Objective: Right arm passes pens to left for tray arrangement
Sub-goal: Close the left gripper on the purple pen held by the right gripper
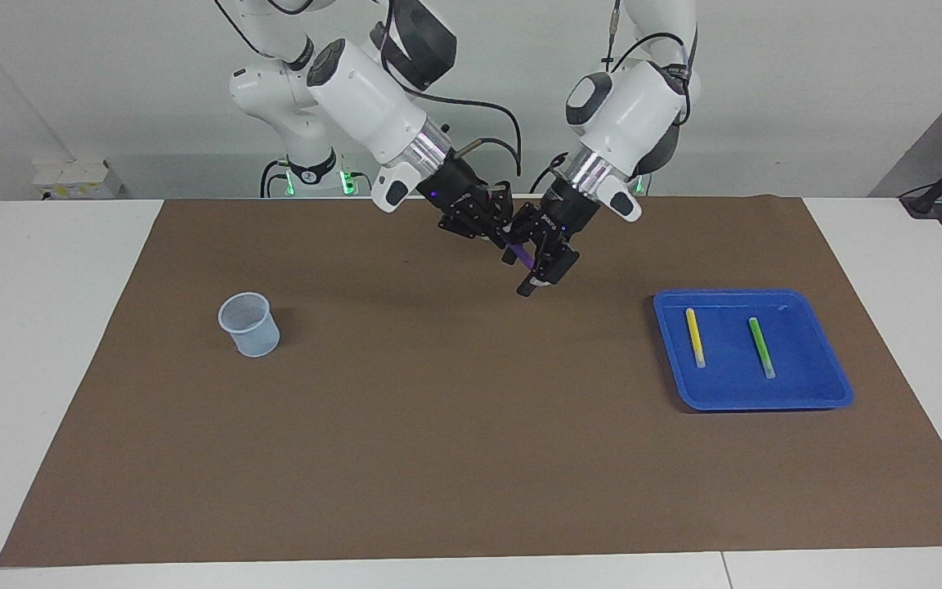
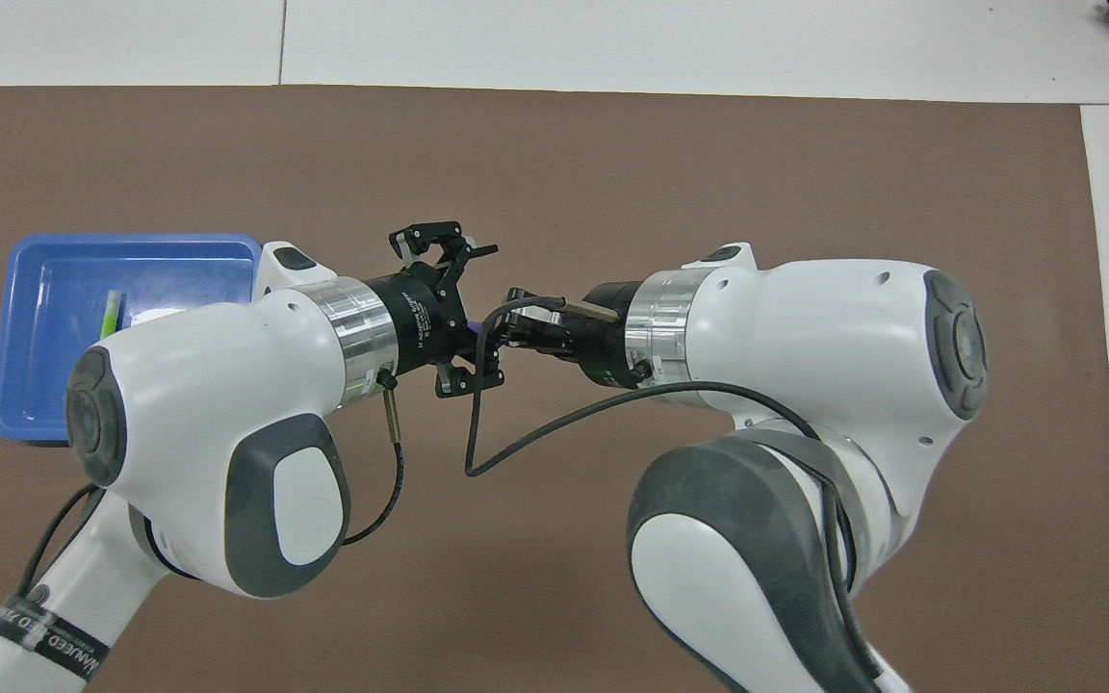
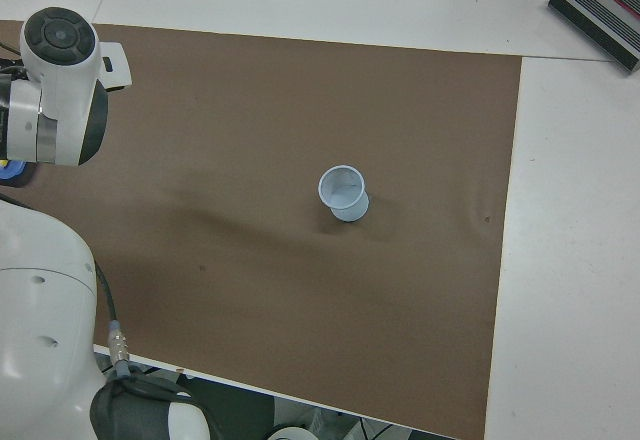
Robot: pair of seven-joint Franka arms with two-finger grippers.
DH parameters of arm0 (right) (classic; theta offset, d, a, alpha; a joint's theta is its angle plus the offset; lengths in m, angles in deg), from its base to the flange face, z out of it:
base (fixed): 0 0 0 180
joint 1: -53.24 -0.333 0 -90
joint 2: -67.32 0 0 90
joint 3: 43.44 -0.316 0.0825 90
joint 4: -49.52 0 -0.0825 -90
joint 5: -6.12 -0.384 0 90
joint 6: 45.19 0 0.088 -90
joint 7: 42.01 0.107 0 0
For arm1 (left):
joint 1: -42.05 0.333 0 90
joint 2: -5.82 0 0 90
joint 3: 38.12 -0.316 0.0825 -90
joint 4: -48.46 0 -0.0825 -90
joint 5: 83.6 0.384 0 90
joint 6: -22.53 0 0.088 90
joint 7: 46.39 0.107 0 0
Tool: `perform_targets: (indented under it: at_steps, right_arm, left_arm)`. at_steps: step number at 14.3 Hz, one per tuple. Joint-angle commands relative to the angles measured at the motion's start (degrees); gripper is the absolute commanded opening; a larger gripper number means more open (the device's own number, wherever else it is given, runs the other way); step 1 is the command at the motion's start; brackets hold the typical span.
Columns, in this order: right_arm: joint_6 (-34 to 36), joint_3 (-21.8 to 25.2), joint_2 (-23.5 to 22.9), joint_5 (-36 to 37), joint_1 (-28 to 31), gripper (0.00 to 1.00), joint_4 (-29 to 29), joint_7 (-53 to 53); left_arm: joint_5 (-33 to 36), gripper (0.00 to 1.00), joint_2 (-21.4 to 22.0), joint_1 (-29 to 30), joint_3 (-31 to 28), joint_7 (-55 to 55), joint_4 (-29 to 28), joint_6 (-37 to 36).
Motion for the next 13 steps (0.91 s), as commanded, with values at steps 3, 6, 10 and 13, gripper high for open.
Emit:
perform_targets:
  at_steps: [3,6,10,13]
  right_arm:
    - [1.48,-0.25,1.44,-1.36,0.21,0.00,1.18,-1.53]
    - [1.40,-0.25,1.44,-1.36,0.21,0.00,1.18,-1.53]
    - [1.40,-0.25,1.44,-1.36,0.21,0.00,1.18,-1.53]
    - [1.40,-0.25,1.44,-1.36,0.21,0.00,1.18,-1.53]
  left_arm:
    - [-0.95,0.81,3.86,1.68,-0.81,2.47,-1.24,-5.60]
    - [-0.95,0.81,4.66,2.81,-1.25,3.26,-1.33,-9.38]
    - [-0.95,0.78,4.92,3.08,-1.25,3.26,-1.33,-9.65]
    - [-0.95,0.52,5.10,3.17,-1.25,3.17,-1.69,-9.65]
